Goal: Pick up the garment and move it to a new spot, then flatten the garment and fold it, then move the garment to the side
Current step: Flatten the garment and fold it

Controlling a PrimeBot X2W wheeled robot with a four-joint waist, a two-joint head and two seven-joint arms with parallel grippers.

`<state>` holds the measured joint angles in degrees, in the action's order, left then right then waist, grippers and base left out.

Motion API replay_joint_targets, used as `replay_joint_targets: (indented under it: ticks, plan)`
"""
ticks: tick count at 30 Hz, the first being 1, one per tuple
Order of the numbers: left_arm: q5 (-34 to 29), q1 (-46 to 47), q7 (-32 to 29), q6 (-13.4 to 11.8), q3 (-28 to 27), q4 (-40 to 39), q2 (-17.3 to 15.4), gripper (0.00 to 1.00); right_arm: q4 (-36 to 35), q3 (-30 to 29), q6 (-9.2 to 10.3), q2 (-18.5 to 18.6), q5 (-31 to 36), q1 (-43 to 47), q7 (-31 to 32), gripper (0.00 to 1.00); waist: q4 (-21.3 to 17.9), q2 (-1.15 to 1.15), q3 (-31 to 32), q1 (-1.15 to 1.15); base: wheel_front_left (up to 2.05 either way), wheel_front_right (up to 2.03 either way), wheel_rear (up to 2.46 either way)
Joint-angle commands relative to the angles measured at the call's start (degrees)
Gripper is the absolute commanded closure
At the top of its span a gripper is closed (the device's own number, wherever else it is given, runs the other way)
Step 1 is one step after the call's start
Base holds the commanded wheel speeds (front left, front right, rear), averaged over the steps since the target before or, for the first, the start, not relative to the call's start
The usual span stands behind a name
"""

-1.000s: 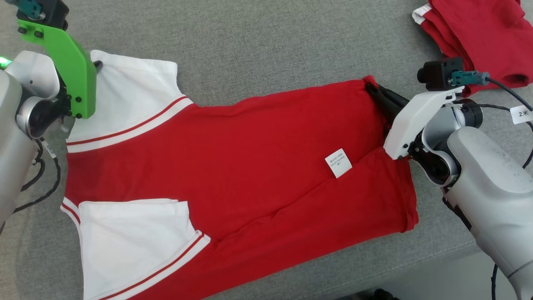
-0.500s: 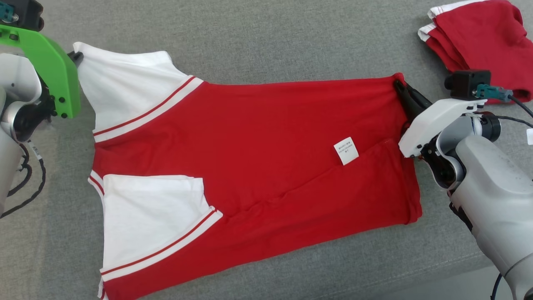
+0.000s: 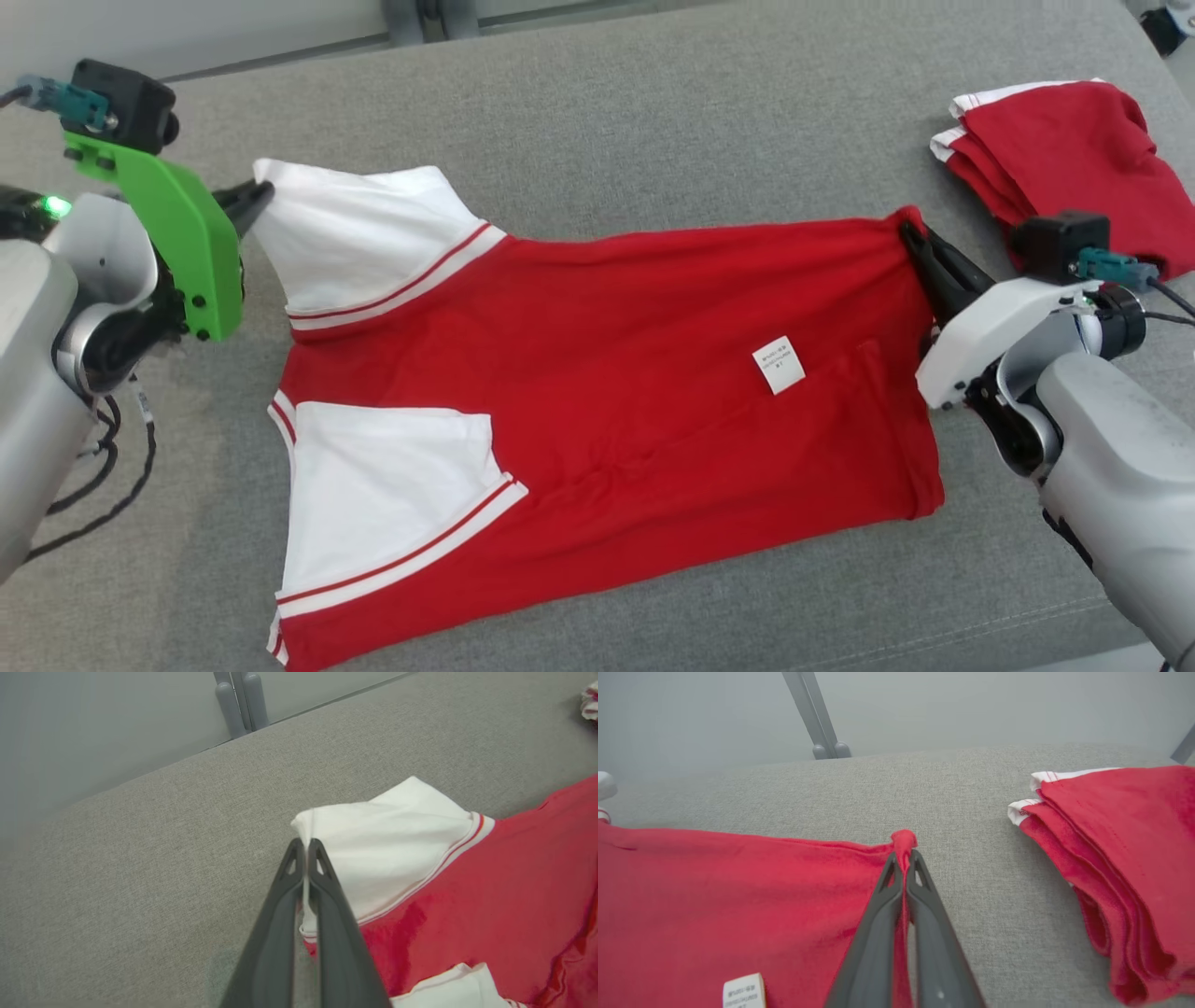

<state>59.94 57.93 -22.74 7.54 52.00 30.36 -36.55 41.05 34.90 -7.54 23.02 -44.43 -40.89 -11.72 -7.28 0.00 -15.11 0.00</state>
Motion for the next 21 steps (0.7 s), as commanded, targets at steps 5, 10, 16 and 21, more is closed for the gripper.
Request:
replay_joint_targets:
  ticks: [5, 10, 16, 21]
  plan:
    - [5.5, -5.7, -1.6, -0.1, 1.6, -9.6, -4.5, 1.0, -0.9, 2.1, 0.11, 3.1, 0.7, 4.2, -2.2, 1.0, 2.3, 0.0, 4.8, 0.0, 0.0, 0.0, 0.0]
    - [8.9, -10.4, -4.8, -0.1, 3.4, -17.3, -8.9, 1.0, -0.4, 3.8, 0.11, 4.9, 0.4, 6.5, -2.7, 1.0, 3.6, 0.0, 6.2, 0.0, 0.0, 0.0, 0.0]
    - [12.2, -14.6, -8.7, -0.9, 5.0, -23.0, -12.2, 1.0, -0.4, 8.1, 0.11, 6.7, 0.7, 6.9, -1.0, 1.0, 4.6, 0.0, 6.9, 0.0, 0.0, 0.0, 0.0]
    - [14.2, -17.4, -10.7, -1.8, 6.3, -25.8, -13.0, 1.0, -0.9, 12.4, 0.11, 9.1, 0.7, 6.1, 1.5, 1.0, 4.7, 0.0, 7.2, 0.0, 0.0, 0.0, 0.0]
